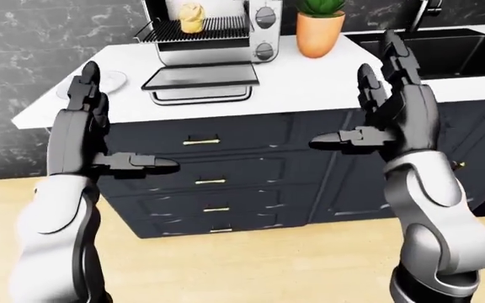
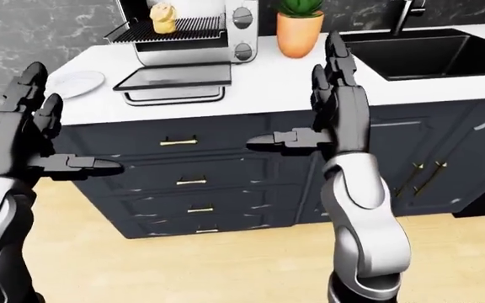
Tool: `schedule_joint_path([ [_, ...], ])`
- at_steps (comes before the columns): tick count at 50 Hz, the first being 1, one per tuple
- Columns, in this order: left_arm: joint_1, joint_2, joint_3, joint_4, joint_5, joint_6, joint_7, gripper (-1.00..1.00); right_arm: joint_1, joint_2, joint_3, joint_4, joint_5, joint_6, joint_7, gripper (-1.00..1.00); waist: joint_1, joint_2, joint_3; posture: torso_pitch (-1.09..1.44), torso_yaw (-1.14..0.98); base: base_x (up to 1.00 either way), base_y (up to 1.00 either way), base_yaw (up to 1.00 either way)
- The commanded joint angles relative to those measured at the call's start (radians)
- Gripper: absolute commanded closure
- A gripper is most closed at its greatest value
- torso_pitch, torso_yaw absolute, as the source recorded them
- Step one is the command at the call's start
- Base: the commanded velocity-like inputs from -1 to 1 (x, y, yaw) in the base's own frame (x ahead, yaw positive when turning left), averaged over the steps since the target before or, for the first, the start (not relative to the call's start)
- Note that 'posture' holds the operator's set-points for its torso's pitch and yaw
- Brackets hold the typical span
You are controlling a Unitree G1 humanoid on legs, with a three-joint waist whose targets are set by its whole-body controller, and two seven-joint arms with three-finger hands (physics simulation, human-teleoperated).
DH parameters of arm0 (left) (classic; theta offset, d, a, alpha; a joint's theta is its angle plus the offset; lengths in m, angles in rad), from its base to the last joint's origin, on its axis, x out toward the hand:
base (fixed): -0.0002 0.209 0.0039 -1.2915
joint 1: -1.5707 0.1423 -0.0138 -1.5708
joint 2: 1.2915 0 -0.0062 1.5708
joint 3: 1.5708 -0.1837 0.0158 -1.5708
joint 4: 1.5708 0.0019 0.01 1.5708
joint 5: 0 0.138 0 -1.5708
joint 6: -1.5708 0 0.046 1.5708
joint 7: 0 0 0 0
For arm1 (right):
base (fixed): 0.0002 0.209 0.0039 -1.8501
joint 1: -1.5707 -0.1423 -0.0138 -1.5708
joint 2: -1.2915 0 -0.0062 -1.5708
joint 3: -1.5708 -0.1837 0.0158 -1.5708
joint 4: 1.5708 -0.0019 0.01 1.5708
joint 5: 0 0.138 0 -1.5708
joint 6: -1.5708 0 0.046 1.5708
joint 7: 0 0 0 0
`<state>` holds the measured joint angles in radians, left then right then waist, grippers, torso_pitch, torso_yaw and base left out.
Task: Pick the scone from the rack and place it on the plate on the counter.
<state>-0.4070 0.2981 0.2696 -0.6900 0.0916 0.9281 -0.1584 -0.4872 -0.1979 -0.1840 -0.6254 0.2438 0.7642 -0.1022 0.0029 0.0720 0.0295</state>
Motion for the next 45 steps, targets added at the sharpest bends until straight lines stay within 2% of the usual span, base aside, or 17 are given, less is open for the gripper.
schedule_joint_path([
  [1,-0.024,0.015,0.01,-0.024,0.008,-0.005,0.001,-1.0,-0.019,-0.013,-0.006,-0.025,0.004,-0.012,0.001,-1.0,0.001,0.01,-0.021,0.0,0.0,0.02,0.26,0.0],
  [3,-0.022,0.014,0.011,-0.028,0.009,-0.004,0.001,-1.0,-0.017,-0.016,-0.009,-0.03,0.008,-0.012,0.004,-1.0,0.01,0.003,-0.011,0.0,0.0,0.02,0.36,0.0],
  [8,-0.001,-0.012,-0.009,-0.004,0.02,-0.044,0.015,-1.0,-0.018,-0.023,-0.019,-0.041,0.024,-0.007,0.004,-1.0,0.007,-0.074,-0.007,0.0,0.0,0.02,0.41,0.0],
  [11,-0.014,0.0,0.002,-0.017,0.019,-0.021,0.008,-1.0,-0.025,-0.028,-0.023,-0.04,0.03,-0.008,0.0,-1.0,0.004,-0.145,-0.015,0.0,0.0,0.05,0.42,0.0],
  [12,-0.013,0.0,0.001,-0.018,0.02,-0.021,0.008,-1.0,-0.023,-0.027,-0.023,-0.041,0.031,-0.008,-0.001,-1.0,-0.006,-0.127,-0.018,0.0,0.0,0.06,0.41,0.0],
  [16,-0.016,-0.001,-0.003,-0.018,0.026,-0.021,0.011,-1.0,-0.022,-0.029,-0.023,-0.049,0.038,-0.002,-0.003,-1.0,-0.014,-0.131,-0.033,0.0,0.0,0.06,0.41,0.0],
  [20,-0.022,0.005,-0.001,-0.027,0.03,-0.006,0.004,-1.0,-0.023,-0.032,-0.025,-0.057,0.049,0.006,-0.008,-1.0,-0.016,-0.093,-0.016,0.0,0.0,0.06,0.41,0.0],
  [23,-0.023,0.003,0.001,-0.032,0.03,-0.004,0.002,-1.0,-0.025,-0.031,-0.019,-0.053,0.047,0.0,-0.009,-1.0,-0.021,-0.033,-0.015,0.0,0.0,0.05,0.42,0.0],
  [25,-0.02,0.005,0.002,-0.033,0.033,-0.004,0.001,-1.0,-0.024,-0.033,-0.018,-0.055,0.045,0.0,-0.006,-1.0,-0.018,0.057,-0.037,0.0,0.0,0.05,0.42,0.0],
  [26,-0.02,0.006,0.003,-0.034,0.033,-0.003,0.001,-1.0,-0.028,-0.032,-0.019,-0.06,0.049,0.008,-0.008,-1.0,-0.017,-0.003,-0.025,0.0,0.0,0.06,0.41,0.0],
  [27,-0.021,0.005,0.003,-0.033,0.033,-0.004,0.0,-1.0,-0.029,-0.033,-0.019,-0.063,0.048,0.009,-0.008,-1.0,-0.016,0.008,-0.017,0.0,0.0,0.05,0.41,0.0],
  [36,-0.014,0.003,0.005,-0.046,0.036,-0.002,0.001,-1.0,-0.034,-0.034,-0.017,-0.067,0.049,0.008,-0.009,-1.0,-0.006,-0.075,-0.008,0.0,0.0,0.06,0.42,0.0],
  [38,-0.017,0.005,0.005,-0.049,0.036,0.003,-0.002,-1.0,-0.033,-0.033,-0.017,-0.067,0.049,0.009,-0.008,-1.0,-0.004,-0.097,-0.004,0.0,0.0,0.07,0.43,0.0],
  [40,-0.009,0.005,0.008,-0.045,0.037,-0.005,-0.003,-1.0,-0.034,-0.034,-0.019,-0.072,0.051,0.009,-0.007,-1.0,-0.003,-0.14,-0.017,0.0,0.0,0.12,0.42,0.0],
  [41,-0.006,0.002,0.008,-0.047,0.037,-0.007,-0.002,-1.0,-0.031,-0.033,-0.017,-0.075,0.051,0.008,-0.006,-1.0,-0.016,-0.097,-0.005,0.0,0.0,0.2,0.42,0.0],
  [42,-0.004,0.002,0.006,-0.05,0.038,-0.005,-0.003,-1.0,-0.028,-0.033,-0.017,-0.072,0.049,0.004,-0.005,-1.0,-0.012,-0.118,-0.004,0.0,0.0,0.23,0.42,0.0],
  [45,-0.012,0.005,0.008,-0.051,0.04,0.002,-0.005,-1.0,-0.029,-0.033,-0.024,-0.077,0.055,0.009,-0.006,-1.0,-0.018,-0.12,-0.015,0.0,0.0,0.25,0.42,0.0],
])
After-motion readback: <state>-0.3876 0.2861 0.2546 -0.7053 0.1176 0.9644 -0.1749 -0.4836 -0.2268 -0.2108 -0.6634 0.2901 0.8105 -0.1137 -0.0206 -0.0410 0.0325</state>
